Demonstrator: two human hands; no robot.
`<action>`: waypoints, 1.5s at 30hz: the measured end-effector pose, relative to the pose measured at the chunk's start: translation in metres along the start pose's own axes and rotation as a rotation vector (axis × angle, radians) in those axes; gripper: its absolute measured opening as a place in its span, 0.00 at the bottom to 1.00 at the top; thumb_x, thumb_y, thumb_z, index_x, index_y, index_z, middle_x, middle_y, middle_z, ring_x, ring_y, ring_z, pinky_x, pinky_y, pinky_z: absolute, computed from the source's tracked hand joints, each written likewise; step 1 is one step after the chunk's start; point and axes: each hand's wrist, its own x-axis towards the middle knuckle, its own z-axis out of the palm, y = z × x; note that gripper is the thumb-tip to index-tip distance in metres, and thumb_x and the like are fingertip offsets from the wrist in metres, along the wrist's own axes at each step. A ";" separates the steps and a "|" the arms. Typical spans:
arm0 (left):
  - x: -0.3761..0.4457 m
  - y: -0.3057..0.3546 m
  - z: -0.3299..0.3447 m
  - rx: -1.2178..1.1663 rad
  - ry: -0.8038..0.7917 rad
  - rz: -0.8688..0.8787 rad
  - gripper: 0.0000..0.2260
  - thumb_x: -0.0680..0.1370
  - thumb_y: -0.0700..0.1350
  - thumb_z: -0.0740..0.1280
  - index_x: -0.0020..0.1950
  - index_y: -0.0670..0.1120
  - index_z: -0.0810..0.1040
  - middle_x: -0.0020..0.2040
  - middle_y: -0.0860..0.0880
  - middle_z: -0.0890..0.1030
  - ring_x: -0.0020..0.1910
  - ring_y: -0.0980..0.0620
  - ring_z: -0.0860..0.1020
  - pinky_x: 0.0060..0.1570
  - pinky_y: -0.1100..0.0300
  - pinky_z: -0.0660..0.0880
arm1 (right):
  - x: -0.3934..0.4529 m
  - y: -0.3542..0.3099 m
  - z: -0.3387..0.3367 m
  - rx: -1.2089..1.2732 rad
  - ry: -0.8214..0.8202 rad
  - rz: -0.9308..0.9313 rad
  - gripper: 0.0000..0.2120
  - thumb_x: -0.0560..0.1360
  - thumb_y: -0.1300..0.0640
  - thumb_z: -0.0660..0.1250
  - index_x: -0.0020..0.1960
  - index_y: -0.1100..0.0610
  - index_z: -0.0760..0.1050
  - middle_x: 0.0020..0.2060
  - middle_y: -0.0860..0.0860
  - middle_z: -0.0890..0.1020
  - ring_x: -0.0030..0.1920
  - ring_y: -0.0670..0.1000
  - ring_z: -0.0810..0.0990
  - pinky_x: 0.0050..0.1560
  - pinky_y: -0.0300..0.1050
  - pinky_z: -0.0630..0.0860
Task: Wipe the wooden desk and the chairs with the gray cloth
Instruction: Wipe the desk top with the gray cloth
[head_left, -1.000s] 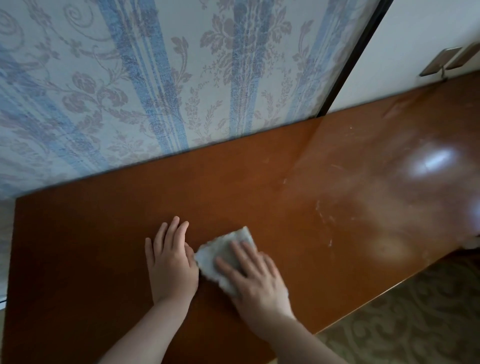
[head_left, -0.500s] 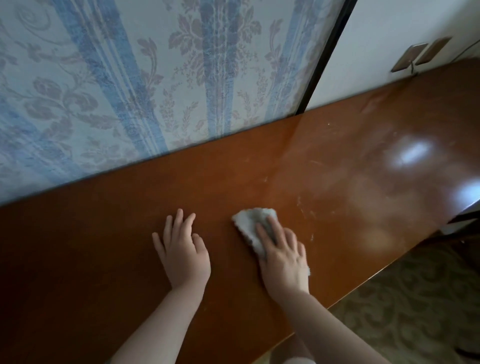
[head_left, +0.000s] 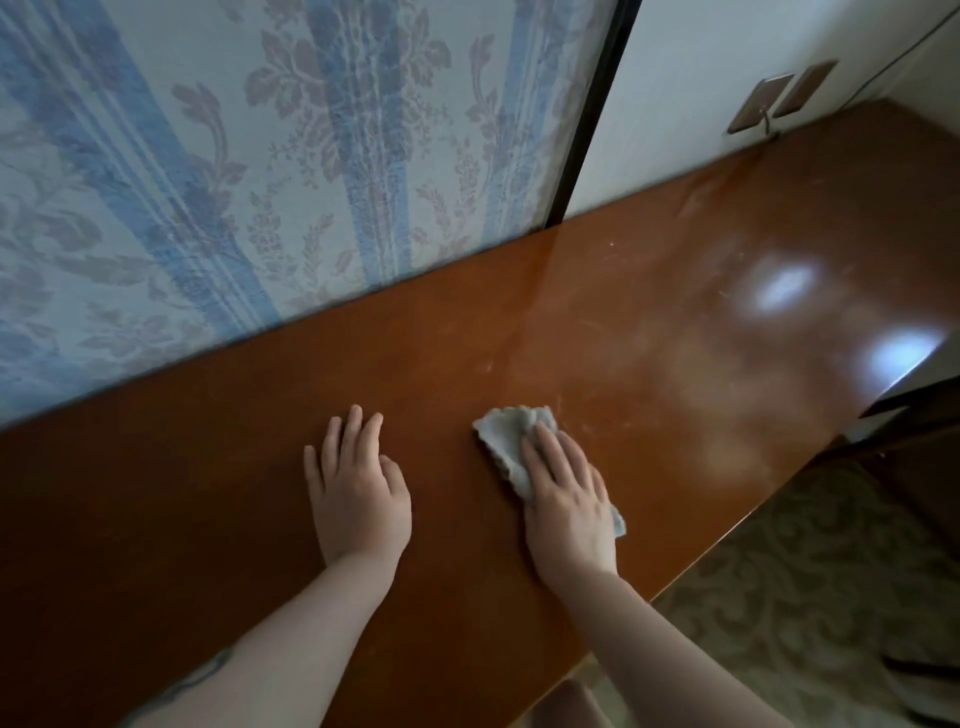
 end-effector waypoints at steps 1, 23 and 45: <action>0.001 0.000 0.000 0.011 0.000 0.005 0.19 0.80 0.42 0.59 0.72 0.50 0.69 0.75 0.50 0.66 0.76 0.50 0.58 0.75 0.47 0.50 | 0.002 0.004 -0.006 0.016 0.013 0.087 0.27 0.73 0.61 0.69 0.72 0.55 0.70 0.73 0.50 0.68 0.72 0.54 0.63 0.68 0.58 0.69; 0.008 0.055 0.020 -0.074 0.064 -0.141 0.18 0.77 0.45 0.57 0.64 0.46 0.76 0.71 0.45 0.71 0.72 0.45 0.64 0.73 0.43 0.48 | 0.019 -0.043 -0.001 0.160 -0.093 -0.085 0.27 0.72 0.56 0.63 0.72 0.52 0.69 0.72 0.46 0.66 0.67 0.51 0.62 0.65 0.53 0.70; 0.004 0.058 0.036 0.104 -0.019 -0.061 0.19 0.78 0.45 0.60 0.70 0.46 0.69 0.73 0.43 0.67 0.73 0.43 0.60 0.71 0.37 0.53 | 0.006 0.095 -0.027 0.010 0.056 0.737 0.26 0.77 0.58 0.63 0.74 0.51 0.64 0.74 0.44 0.62 0.67 0.53 0.60 0.64 0.54 0.62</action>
